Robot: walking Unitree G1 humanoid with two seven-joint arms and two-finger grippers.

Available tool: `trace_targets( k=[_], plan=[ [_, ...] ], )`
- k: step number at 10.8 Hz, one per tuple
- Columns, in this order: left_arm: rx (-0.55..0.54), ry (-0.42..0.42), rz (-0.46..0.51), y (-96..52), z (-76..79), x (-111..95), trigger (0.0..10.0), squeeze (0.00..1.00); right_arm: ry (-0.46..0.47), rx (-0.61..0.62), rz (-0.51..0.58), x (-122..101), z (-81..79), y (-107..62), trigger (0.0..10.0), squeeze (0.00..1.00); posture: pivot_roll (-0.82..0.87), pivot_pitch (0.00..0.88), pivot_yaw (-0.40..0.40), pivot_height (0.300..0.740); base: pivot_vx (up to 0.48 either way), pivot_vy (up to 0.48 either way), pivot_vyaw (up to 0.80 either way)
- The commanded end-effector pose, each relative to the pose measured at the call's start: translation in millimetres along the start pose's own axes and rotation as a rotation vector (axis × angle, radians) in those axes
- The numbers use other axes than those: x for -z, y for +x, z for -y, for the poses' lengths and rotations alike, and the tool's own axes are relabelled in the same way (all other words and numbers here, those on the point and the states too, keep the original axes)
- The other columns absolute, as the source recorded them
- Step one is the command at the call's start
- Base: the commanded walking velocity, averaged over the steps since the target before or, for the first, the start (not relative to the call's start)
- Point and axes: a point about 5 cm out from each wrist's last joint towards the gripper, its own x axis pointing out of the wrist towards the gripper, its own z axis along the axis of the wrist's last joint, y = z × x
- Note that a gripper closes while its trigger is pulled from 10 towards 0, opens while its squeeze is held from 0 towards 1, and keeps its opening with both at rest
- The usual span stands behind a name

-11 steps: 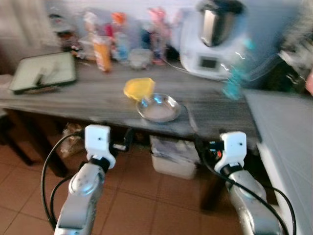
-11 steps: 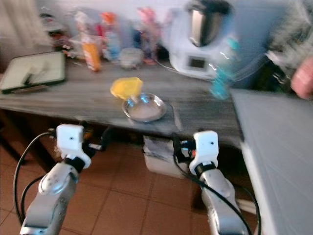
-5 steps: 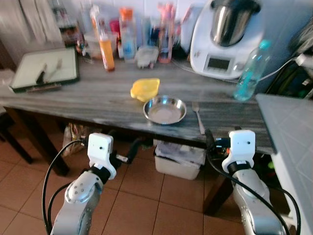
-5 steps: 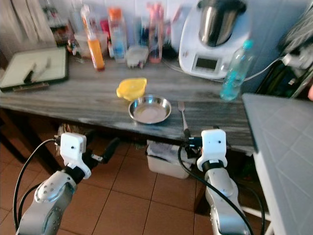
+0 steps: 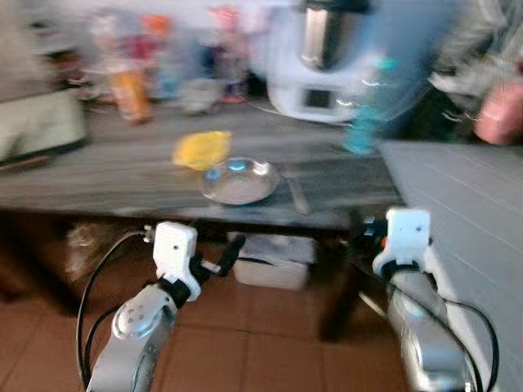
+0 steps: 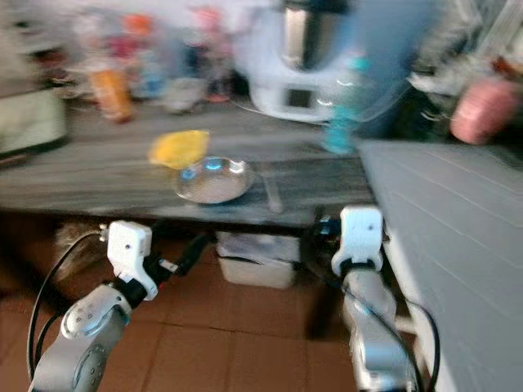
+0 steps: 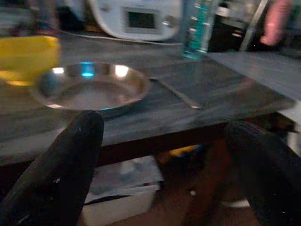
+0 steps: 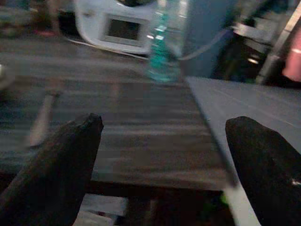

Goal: Setting the table

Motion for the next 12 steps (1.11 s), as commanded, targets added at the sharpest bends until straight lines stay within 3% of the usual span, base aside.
trace_targets(
  k=[1,5,7,9,12],
  plan=[
    [0.044,0.011,0.005,-0.9,4.7,-5.6,10.0,0.00,0.006,0.026,0.004,-5.3,4.3,8.7,10.0,0.00,0.10,0.000,0.024,0.740,0.000,0.000,-0.41],
    [0.213,-0.010,-0.052,-13.3,18.0,-8.8,10.0,0.00,-0.040,0.020,-0.066,-6.6,5.4,43.4,10.0,0.00,0.11,0.041,0.009,0.740,0.000,0.000,0.00],
    [0.248,0.000,-0.061,-16.1,19.7,-15.8,10.0,0.00,-0.014,0.003,-0.086,-10.2,-2.9,59.4,10.0,0.00,0.13,0.052,0.006,0.740,0.000,0.000,0.00],
    [0.264,0.023,-0.067,-17.0,18.6,-21.3,10.0,0.00,-0.048,0.025,-0.220,3.5,-14.5,73.8,10.0,0.00,0.14,0.056,0.006,0.740,0.000,0.000,0.00],
    [0.264,0.028,-0.077,-18.7,16.4,-23.9,10.0,0.00,-0.006,-0.040,-0.321,17.6,-40.4,76.3,10.0,0.00,0.16,0.055,0.007,0.740,0.000,0.000,0.00]
  ],
)
